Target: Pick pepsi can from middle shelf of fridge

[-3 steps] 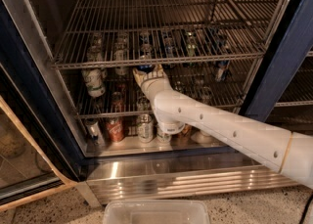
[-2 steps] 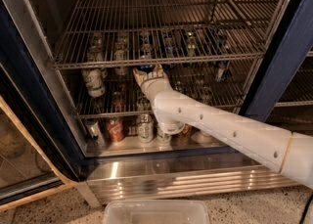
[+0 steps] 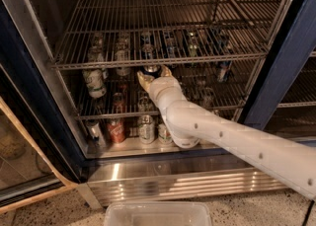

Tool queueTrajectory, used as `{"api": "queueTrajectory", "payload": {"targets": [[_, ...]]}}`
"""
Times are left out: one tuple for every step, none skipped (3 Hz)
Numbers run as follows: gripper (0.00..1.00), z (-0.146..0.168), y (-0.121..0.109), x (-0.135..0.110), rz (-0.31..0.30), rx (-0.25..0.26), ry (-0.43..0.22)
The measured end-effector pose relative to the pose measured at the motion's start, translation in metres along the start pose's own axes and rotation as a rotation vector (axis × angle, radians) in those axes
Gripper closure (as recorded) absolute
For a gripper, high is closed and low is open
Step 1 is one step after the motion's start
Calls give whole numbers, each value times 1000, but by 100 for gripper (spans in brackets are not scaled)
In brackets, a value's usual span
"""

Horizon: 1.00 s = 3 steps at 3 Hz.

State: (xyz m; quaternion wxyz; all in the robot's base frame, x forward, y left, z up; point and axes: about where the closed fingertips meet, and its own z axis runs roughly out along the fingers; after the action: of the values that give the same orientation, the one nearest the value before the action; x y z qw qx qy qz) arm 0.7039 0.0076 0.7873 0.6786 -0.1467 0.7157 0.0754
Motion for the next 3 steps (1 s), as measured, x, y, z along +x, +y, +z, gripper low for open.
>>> {"api": "queueTrajectory", "payload": {"targets": [[100, -56, 0, -29, 18, -13, -7], [100, -56, 0, -29, 18, -13, -7], [100, -78, 7, -20, 51, -21, 17]]}}
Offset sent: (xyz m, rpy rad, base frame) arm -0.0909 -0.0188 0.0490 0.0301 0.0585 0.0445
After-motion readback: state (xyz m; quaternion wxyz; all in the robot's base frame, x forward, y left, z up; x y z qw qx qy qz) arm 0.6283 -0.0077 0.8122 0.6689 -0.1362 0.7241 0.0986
